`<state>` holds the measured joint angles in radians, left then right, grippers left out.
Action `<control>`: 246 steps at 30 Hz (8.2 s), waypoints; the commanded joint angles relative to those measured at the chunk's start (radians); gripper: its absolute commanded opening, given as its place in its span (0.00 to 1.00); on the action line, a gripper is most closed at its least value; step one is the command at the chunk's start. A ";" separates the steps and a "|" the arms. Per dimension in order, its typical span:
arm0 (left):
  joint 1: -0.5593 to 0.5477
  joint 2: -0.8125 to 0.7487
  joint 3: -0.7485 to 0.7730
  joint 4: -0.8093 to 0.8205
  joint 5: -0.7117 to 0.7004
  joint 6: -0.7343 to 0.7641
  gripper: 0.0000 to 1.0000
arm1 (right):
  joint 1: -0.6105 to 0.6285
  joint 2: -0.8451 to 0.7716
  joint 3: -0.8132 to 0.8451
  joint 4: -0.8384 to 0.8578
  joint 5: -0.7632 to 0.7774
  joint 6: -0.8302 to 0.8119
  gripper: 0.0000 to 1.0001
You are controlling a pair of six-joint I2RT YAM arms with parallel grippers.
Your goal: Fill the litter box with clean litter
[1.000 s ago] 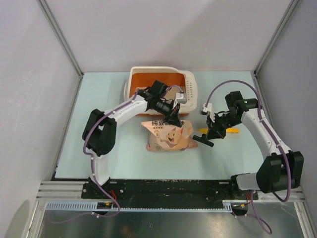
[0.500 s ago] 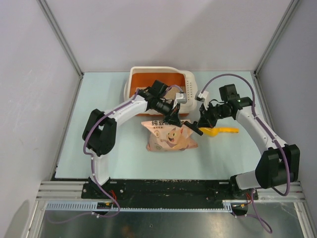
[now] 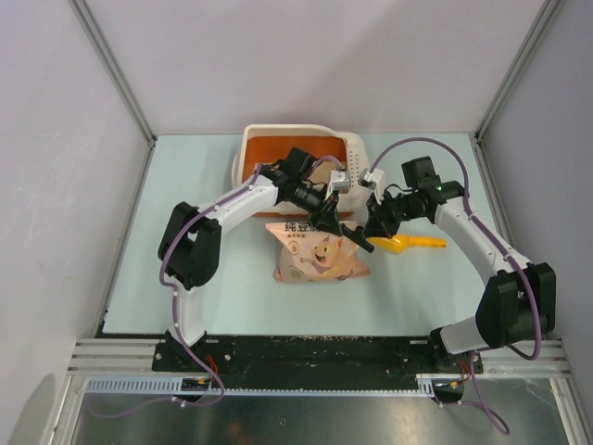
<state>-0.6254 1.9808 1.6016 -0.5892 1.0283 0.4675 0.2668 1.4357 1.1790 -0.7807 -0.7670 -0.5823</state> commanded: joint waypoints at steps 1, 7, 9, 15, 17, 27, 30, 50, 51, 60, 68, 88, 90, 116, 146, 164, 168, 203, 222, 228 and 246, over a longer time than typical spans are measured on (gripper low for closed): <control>-0.016 0.012 0.058 0.005 0.125 -0.021 0.16 | 0.003 0.012 0.041 0.075 0.037 0.016 0.00; -0.013 0.012 0.060 0.005 0.139 -0.016 0.00 | -0.015 0.012 0.036 0.080 0.029 0.029 0.05; -0.013 0.009 0.057 0.005 0.127 -0.017 0.00 | -0.041 -0.001 0.037 0.052 -0.014 0.007 0.31; -0.013 0.004 0.055 0.005 0.116 -0.007 0.00 | -0.078 0.014 0.037 -0.032 -0.080 -0.074 0.56; -0.016 0.004 0.057 0.005 0.118 -0.004 0.00 | -0.077 0.026 0.037 -0.031 -0.086 -0.073 0.60; -0.019 -0.003 0.052 0.006 0.113 -0.004 0.00 | -0.066 0.091 0.045 -0.031 -0.147 -0.100 0.59; -0.019 -0.004 0.052 0.005 0.110 -0.004 0.00 | -0.064 0.101 0.045 -0.035 -0.158 -0.102 0.56; -0.008 -0.010 0.054 0.006 0.069 -0.013 0.33 | -0.145 0.059 0.113 -0.195 -0.207 -0.207 0.00; -0.008 -0.013 0.054 0.005 0.070 -0.015 0.33 | -0.152 0.037 0.126 -0.228 -0.201 -0.274 0.00; -0.026 0.012 0.075 0.005 0.065 -0.003 0.01 | -0.138 -0.063 0.163 -0.310 -0.022 -0.477 0.00; -0.033 0.001 0.067 0.003 0.055 -0.006 0.00 | -0.110 0.026 0.202 -0.327 0.018 -0.556 0.00; -0.040 -0.030 0.063 0.005 0.012 0.019 0.22 | -0.009 0.104 0.226 -0.327 0.061 -0.577 0.00; -0.037 -0.063 0.043 0.003 -0.007 0.046 0.31 | 0.002 0.106 0.238 -0.339 0.081 -0.587 0.00; 0.076 -0.220 -0.206 -0.031 -0.033 0.097 0.04 | 0.087 0.235 0.461 -0.532 0.178 -0.654 0.00; 0.170 -0.298 -0.267 -0.063 -0.105 0.095 0.29 | 0.227 0.359 0.633 -0.585 0.238 -0.646 0.00; 0.199 -0.316 -0.299 -0.066 0.025 0.088 0.00 | 0.344 0.437 0.696 -0.591 0.247 -0.556 0.00; 0.199 -0.318 -0.278 -0.064 0.030 0.080 0.00 | 0.383 0.440 0.697 -0.601 0.323 -0.585 0.00; 0.199 -0.323 -0.266 -0.064 0.046 0.077 0.00 | 0.431 0.509 0.700 -0.506 0.302 -0.379 0.00; 0.199 -0.320 -0.262 -0.067 0.042 0.080 0.00 | 0.388 0.425 0.705 -0.419 0.360 -0.298 0.45; 0.201 -0.321 -0.240 -0.066 0.029 0.083 0.01 | 0.356 0.387 0.734 -0.382 0.359 -0.249 0.54; 0.364 -0.451 -0.078 -0.064 -0.267 0.034 1.00 | 0.109 0.281 0.731 0.035 0.796 0.308 1.00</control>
<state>-0.3538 1.6405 1.4910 -0.6594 0.8696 0.5163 0.3897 1.7920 1.9633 -0.8570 -0.1879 -0.4725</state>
